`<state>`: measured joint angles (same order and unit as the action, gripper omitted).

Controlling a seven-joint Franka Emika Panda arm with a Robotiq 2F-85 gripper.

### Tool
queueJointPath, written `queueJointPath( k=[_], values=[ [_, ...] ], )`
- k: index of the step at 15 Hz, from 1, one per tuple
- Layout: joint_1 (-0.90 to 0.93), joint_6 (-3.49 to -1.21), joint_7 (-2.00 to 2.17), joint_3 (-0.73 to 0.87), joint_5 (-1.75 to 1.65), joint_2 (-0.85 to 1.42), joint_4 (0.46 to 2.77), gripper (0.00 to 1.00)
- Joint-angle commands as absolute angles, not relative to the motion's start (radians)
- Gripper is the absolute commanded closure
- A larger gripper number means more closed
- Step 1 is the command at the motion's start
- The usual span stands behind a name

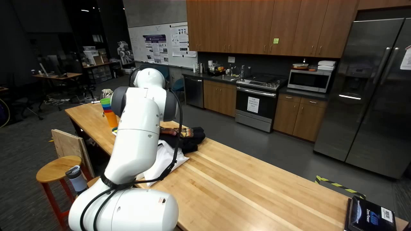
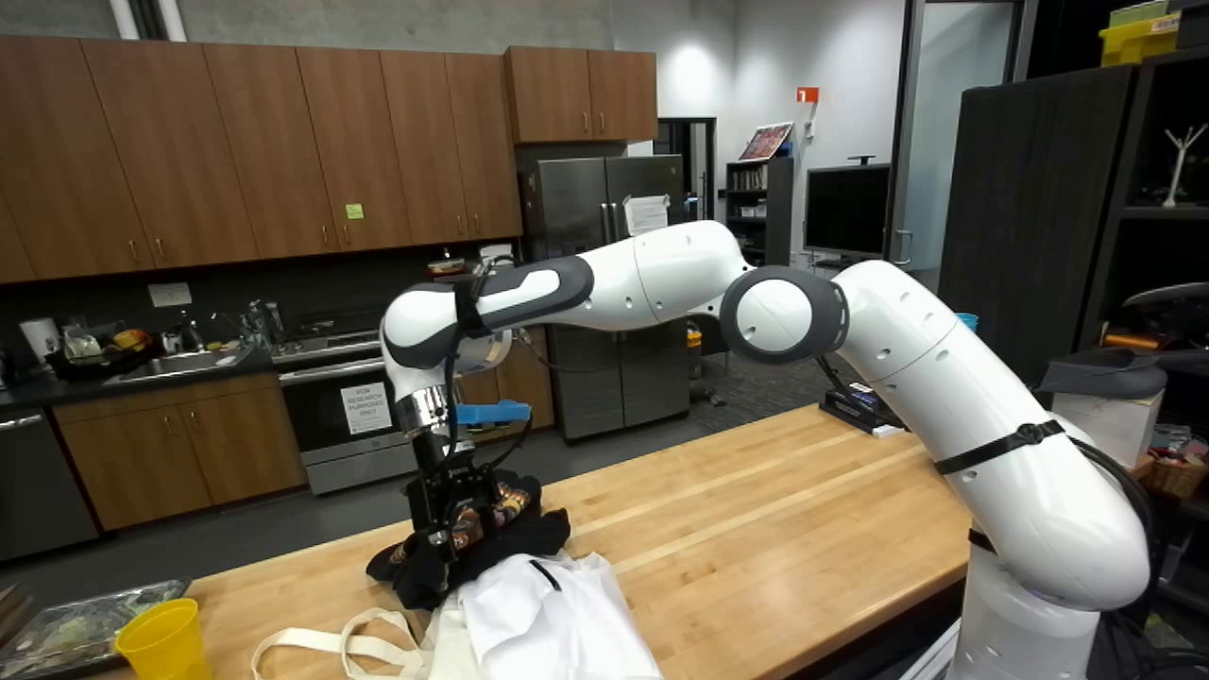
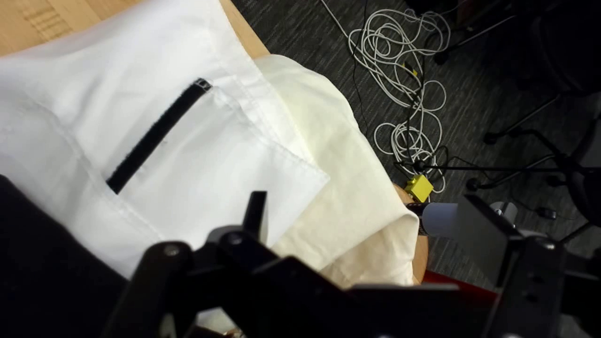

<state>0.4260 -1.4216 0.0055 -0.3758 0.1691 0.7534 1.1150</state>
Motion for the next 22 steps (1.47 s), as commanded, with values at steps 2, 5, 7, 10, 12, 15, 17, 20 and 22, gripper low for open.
queueJointPath(
  k=[2,5,7,10,12,15,17,20,22],
  values=[
    [0.426,-1.422,0.006,-0.376,0.169,0.753,1.115,0.0],
    [0.426,-1.422,0.006,-0.376,0.169,0.753,1.115,0.0],
    [0.426,-1.422,0.006,-0.376,0.169,0.753,1.115,0.0],
    [0.426,-1.422,0.006,-0.376,0.169,0.753,1.115,0.0],
    [0.426,-1.422,0.005,-0.376,0.169,0.753,1.115,0.0],
    [0.426,-1.422,0.005,-0.376,0.169,0.753,1.115,0.0],
    [0.43,-1.401,-0.007,-0.375,0.154,0.75,1.119,0.0],
    [0.456,-1.356,0.015,-0.336,0.032,0.704,1.176,0.0],
    [0.465,-1.364,0.004,-0.327,-0.062,0.672,1.222,0.0]
  ],
)
